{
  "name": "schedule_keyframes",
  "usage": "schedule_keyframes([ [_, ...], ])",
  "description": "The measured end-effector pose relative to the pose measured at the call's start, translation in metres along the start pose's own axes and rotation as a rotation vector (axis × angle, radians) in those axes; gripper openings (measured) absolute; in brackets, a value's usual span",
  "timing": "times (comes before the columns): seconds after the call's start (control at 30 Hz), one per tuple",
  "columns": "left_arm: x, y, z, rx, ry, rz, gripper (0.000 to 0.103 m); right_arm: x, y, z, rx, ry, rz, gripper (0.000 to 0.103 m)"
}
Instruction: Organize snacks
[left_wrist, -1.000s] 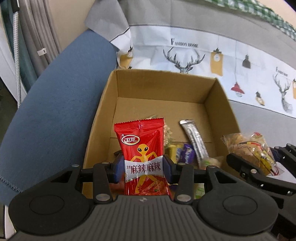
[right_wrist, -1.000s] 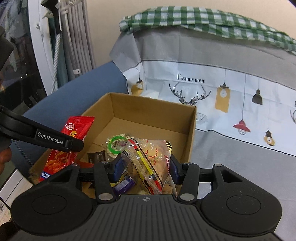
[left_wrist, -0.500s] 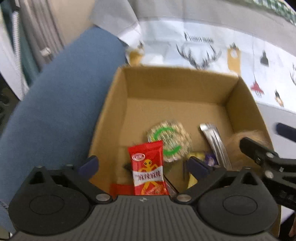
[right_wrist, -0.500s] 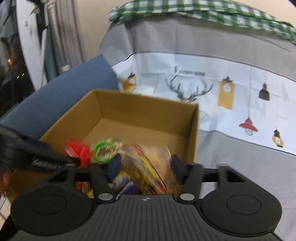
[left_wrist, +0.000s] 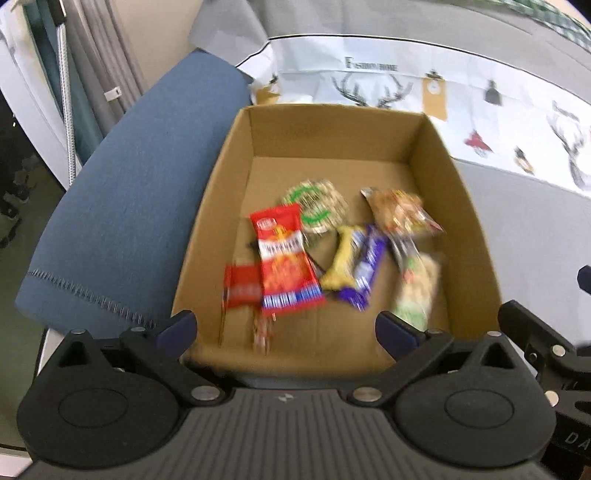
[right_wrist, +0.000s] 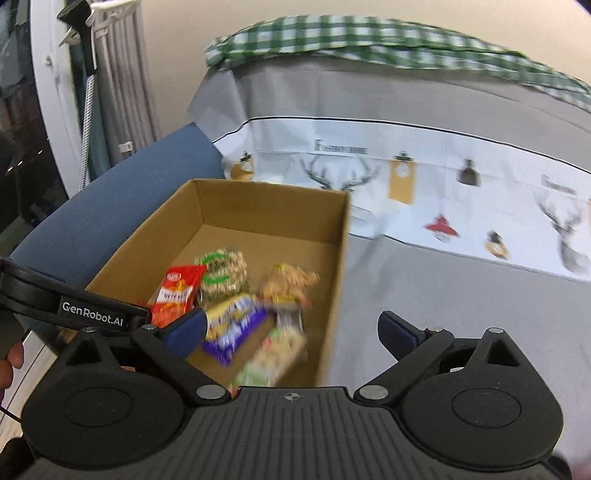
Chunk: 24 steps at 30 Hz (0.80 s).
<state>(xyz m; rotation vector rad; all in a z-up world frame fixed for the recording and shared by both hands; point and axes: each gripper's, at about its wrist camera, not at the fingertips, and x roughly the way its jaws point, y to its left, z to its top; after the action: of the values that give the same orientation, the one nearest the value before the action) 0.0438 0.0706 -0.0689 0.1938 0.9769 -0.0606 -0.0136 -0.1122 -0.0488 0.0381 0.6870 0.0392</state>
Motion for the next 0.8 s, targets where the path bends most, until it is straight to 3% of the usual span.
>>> schedule_keyframes([
  [0.2, -0.043, -0.008, -0.046, 0.016, -0.031, -0.008, 0.103, -0.05, -0.003, -0.029, -0.009, -0.001, 0.007, 0.1],
  [0.4, -0.071, -0.012, -0.077, 0.008, -0.073, 0.053, 0.103, -0.084, 0.007, -0.043, -0.03, -0.03, 0.036, 0.1],
  [0.67, -0.093, -0.008, -0.088, -0.026, -0.09, 0.03, 0.103, -0.121, 0.013, -0.052, -0.073, -0.108, 0.035, 0.1],
  [0.8, -0.103, -0.012, -0.091, -0.03, -0.113, 0.081, 0.103, -0.131, 0.012, -0.054, -0.072, -0.129, 0.031, 0.101],
])
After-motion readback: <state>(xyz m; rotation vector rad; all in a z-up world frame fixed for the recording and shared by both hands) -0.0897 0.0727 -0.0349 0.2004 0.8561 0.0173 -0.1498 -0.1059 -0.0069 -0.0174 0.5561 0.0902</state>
